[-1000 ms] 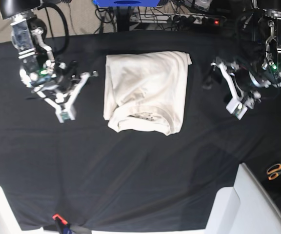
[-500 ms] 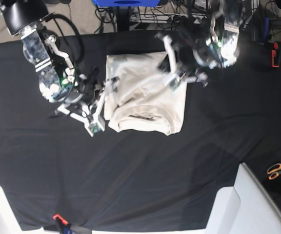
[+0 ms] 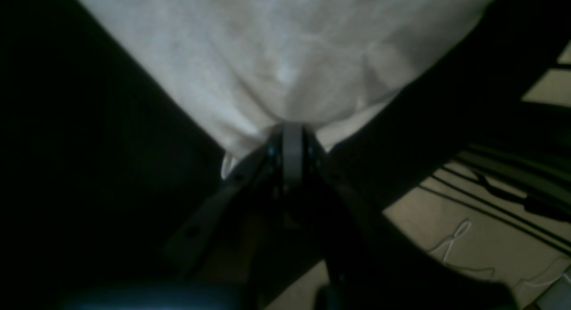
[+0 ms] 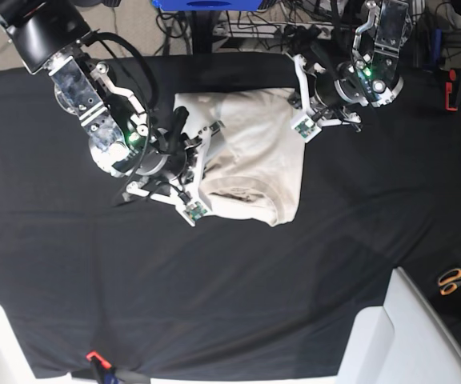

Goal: Fold the T-shirt properly
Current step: 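Grasp the stack edges with both grippers and straighten the folded shirt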

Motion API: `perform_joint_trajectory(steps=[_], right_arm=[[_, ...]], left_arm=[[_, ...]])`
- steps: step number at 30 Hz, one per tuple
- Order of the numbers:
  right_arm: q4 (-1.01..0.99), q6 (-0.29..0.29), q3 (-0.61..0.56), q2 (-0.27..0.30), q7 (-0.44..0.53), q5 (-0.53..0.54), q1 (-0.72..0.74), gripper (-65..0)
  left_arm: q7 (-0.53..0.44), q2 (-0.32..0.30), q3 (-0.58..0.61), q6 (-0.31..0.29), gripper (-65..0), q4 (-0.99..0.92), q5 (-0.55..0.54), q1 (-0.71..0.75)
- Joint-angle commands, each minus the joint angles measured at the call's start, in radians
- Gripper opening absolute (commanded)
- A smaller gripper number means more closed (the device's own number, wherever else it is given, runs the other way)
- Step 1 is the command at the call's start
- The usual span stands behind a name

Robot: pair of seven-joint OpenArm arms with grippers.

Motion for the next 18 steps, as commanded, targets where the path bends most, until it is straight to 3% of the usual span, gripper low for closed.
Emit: perform_joint_trajectory(steps=[1,11,18], right_arm=[[0.014,-0.006,0.001,-0.005,0.015,-0.003,0.019,-64.8],[-0.164,-0.006,0.001,-0.096,0.053,-0.005,0.090,-64.8],[-0.284,0.000,0.001,-0.099,0.116,-0.005,0.140,-64.8]], left_arm=[[0.005,-0.006,-0.019,0.002,-65.0,-0.003,0.010,0.004],[0.005,-0.004,-0.048,0.002,-65.0,-0.011,0.010,0.013],[0.005,-0.006,-0.048,0.002,-65.0,-0.012,0.010,0.025]])
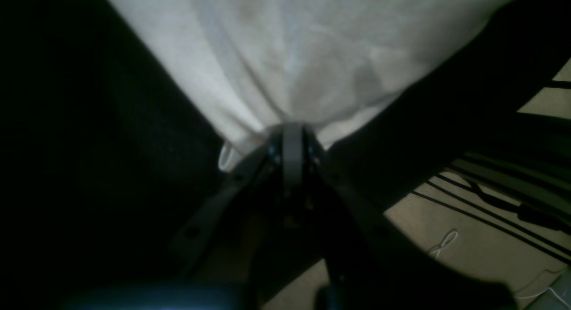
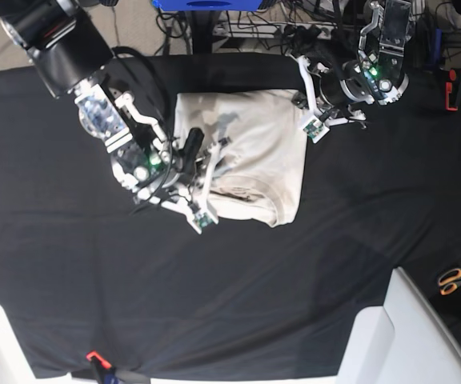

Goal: Fold the T-shirt properly
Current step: 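Grasp the stack edges with both grippers and straighten the folded shirt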

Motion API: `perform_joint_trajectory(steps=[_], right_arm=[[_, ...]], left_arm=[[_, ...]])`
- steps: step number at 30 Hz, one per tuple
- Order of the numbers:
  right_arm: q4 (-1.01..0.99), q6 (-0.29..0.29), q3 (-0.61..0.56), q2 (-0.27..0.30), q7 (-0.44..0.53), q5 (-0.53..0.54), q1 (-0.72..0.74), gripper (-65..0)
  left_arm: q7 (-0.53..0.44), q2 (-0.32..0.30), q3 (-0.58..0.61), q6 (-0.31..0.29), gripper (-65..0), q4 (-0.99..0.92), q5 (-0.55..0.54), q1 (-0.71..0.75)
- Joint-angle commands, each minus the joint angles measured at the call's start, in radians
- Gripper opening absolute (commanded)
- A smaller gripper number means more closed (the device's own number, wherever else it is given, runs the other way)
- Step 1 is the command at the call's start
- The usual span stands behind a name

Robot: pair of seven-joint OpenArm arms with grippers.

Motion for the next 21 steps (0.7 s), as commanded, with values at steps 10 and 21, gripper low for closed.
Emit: perform_joint_trajectory(steps=[10,21], right_arm=[[-0.122,0.020,0.003,-0.009,0.092,-0.002,0.115,-64.8],[-0.008,0.058,0.003,0.056,0.092,0.001,0.123,-64.8]], left_arm=[[0.027,-0.010,-0.004,0.005,-65.0,-0.002,0.029,0.019],[0.029,-0.010,-0.006,0.005,-65.0,0.021,0.029,0.024]])
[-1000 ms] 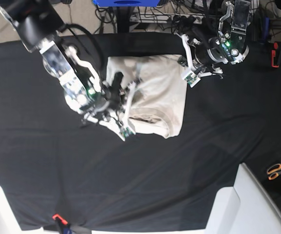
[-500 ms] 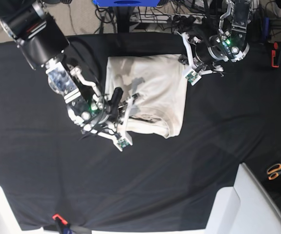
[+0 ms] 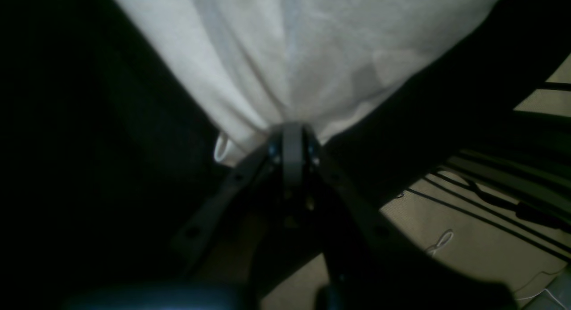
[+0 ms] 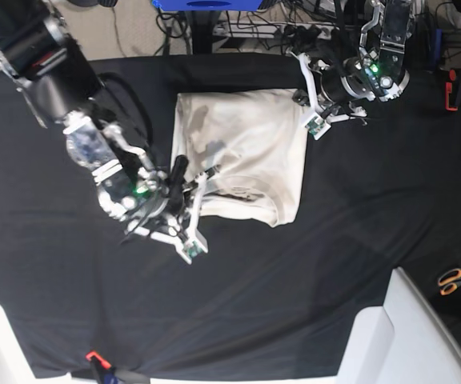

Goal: Fold the T-shirt properly

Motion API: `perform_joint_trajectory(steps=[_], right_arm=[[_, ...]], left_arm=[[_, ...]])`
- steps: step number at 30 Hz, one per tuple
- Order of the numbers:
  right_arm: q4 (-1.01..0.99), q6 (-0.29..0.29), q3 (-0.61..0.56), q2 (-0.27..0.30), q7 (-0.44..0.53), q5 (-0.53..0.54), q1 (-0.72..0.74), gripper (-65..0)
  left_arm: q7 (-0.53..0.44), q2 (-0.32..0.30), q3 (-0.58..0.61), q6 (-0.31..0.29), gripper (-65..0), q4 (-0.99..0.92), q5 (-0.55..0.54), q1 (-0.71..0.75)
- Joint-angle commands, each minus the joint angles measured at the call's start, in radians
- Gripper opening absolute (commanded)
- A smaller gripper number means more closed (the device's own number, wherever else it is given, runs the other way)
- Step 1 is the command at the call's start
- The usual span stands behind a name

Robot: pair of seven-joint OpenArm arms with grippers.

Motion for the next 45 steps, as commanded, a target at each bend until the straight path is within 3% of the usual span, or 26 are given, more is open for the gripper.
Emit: perform_joint_trajectory(steps=[1,7,13,22,25,29,34,40,45], right_arm=[[0.091,0.001,0.014,0.007,-0.021,0.001,-0.003,-64.8],[0.329,0.001,0.015,0.029,-0.170,0.001,-0.154,-64.8],[0.318,-0.001,0.015,0.000,-0.150,0.001,-0.227,-64.8],[0.237,-0.001,0.015,-0.046,-0.134,0.004,-0.230,-64.8],[0.197,-0.002,0.015,-0.062,-0.090,0.002,-0.244,-64.8],[0.135,-0.002,0.015,-0.055,-0.051,0.002,-0.252,-64.8],[0.117,-0.002,0.017,-0.006,-0.024,0.005,-0.270,-64.8],[0.138,-0.002,0.103,0.004,-0.027,0.001,-0.313,-64.8],[0.194,-0.002,0.109,0.029,-0.027,-0.001,-0.338,-64.8]], left_arm=[[0.024,-0.008,-0.004,0.005,-65.0,0.032,0.020,0.019],[0.030,-0.008,-0.021,0.005,-65.0,0.192,0.020,0.042],[0.030,0.020,-0.069,0.005,-65.0,0.206,0.031,-0.031],[0.025,0.021,-0.060,0.005,-65.0,0.039,0.033,-0.113],[0.024,0.017,-0.060,0.005,-65.0,0.014,0.033,-0.111],[0.024,0.015,-0.060,0.005,-65.0,-0.021,0.034,-0.113],[0.022,0.015,-0.060,0.006,-65.0,-0.064,0.034,-0.116],[0.021,0.012,-0.060,0.006,-65.0,-0.130,0.034,-0.139],[0.021,0.007,-0.073,0.006,-65.0,-0.032,0.022,-0.116]])
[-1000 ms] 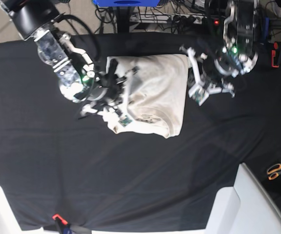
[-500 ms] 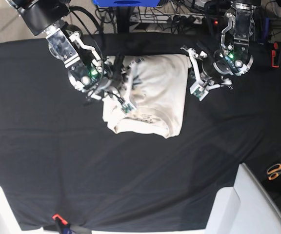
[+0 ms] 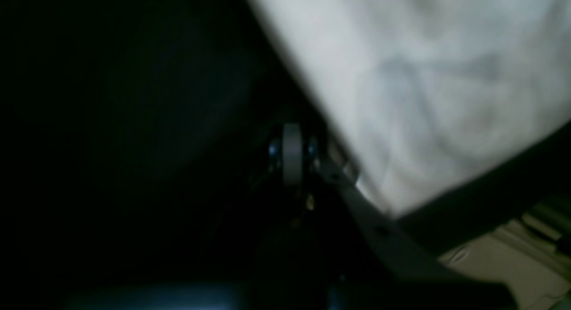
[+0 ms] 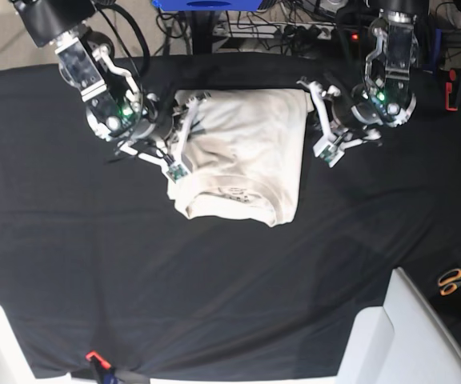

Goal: Fold the T-shirt properly

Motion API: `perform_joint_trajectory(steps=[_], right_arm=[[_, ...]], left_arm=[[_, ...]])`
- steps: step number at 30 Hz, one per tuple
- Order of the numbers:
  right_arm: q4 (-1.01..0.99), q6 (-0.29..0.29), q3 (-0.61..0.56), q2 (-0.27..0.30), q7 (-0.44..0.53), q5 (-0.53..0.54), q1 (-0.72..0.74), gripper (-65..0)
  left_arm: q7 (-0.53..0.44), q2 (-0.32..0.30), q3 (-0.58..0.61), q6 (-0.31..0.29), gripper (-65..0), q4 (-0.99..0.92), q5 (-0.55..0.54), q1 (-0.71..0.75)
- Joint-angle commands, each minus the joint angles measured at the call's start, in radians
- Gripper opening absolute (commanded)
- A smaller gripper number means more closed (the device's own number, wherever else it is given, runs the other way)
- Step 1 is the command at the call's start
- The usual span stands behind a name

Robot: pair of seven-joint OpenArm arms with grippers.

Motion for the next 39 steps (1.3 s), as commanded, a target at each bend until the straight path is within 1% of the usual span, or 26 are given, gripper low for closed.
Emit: perform_joint_trajectory(steps=[1,2,3,5,6,9,11,12,13,17,20,22,25,28,31,33,34,35,37,38,39], right_arm=[[0.071,0.001,0.006,0.026,0.011,0.004,-0.005,-64.8],[0.129,-0.008,0.008,0.044,0.011,0.004,-0.031,-64.8],[0.183,-0.037,0.014,0.058,0.009,0.004,-0.053,-64.8],[0.284,-0.125,0.031,0.108,-0.017,0.004,-0.107,-64.8],[0.338,-0.156,0.035,0.131,-0.037,0.004,-0.131,-64.8],[0.467,-0.206,0.040,0.205,-0.083,0.006,-0.214,-64.8],[0.511,-0.257,0.042,0.228,-0.118,0.007,-0.271,-64.8],[0.521,-0.284,0.057,0.230,-0.135,0.010,-0.306,-64.8],[0.522,-0.300,0.083,0.228,-0.144,0.010,-0.349,-64.8],[0.524,-0.301,0.177,0.224,-0.141,0.012,-0.519,-64.8],[0.505,-0.301,0.218,0.196,-0.095,0.012,-0.622,-64.8],[0.450,-0.300,0.213,0.181,-0.058,0.012,-0.659,-64.8],[0.280,-0.300,0.160,0.164,-0.003,0.012,-0.662,-64.8],[0.047,-0.298,0.057,0.164,0.078,0.012,-0.596,-64.8],[-0.196,-0.298,-0.035,0.155,0.161,0.013,-0.509,-64.8],[-0.378,-0.294,-0.063,0.105,0.241,0.013,-0.449,-64.8],[-0.478,-0.277,-0.067,0.081,0.279,0.013,-0.416,-64.8],[-0.593,-0.246,-0.067,0.055,0.322,0.013,-0.377,-64.8],[-0.872,-0.165,-0.066,-0.002,0.433,0.012,-0.280,-64.8],[-1.014,-0.134,-0.063,-0.025,0.508,0.012,-0.229,-64.8],[-1.152,-0.110,-0.052,-0.050,0.603,0.013,-0.183,-64.8]], left_arm=[[-0.019,-0.010,-0.012,-0.001,-65.0,0.069,-0.018,0.013],[-0.019,-0.010,-0.027,-0.001,-65.0,0.131,-0.018,0.044],[-0.019,-0.010,-0.041,-0.001,-65.0,0.182,-0.013,0.073],[-0.019,-0.011,-0.059,-0.001,-65.0,0.268,-0.009,0.141],[-0.019,-0.021,-0.068,-0.001,-65.0,0.302,-0.009,0.178],[-0.019,-0.040,-0.076,-0.001,-65.0,0.374,-0.009,0.300],[-0.019,-0.050,-0.073,-0.001,-65.0,0.388,-0.007,0.379],[-0.019,-0.054,-0.073,-0.001,-65.0,0.388,-0.007,0.412],[-0.019,-0.054,-0.073,-0.001,-65.0,0.386,-0.006,0.443],[-0.019,-0.050,-0.081,-0.001,-65.0,0.383,-0.006,0.563],[-0.022,-0.047,-0.073,-0.001,-65.0,0.355,-0.006,0.626],[-0.067,-0.037,-0.072,-0.001,-65.0,0.285,-0.006,0.639],[-0.194,-0.019,-0.072,0.001,-65.0,0.076,0.016,0.623],[-0.361,0.018,-0.072,0.001,-65.0,-0.203,0.111,0.549],[-0.544,0.053,-0.072,0.001,-65.0,-0.545,0.217,0.426],[-0.696,0.061,-0.072,0.001,-65.0,-0.840,0.283,0.302],[-0.774,0.061,-0.072,0.001,-65.0,-0.984,0.309,0.239],[-0.852,0.059,-0.072,0.001,-65.0,-1.133,0.332,0.173],[-1.010,0.055,-0.072,0.002,-65.0,-1.403,0.383,0.040],[-1.066,0.053,-0.073,0.018,-65.0,-1.492,0.406,-0.013],[-1.110,0.053,-0.073,0.056,-65.0,-1.530,0.426,-0.054]])
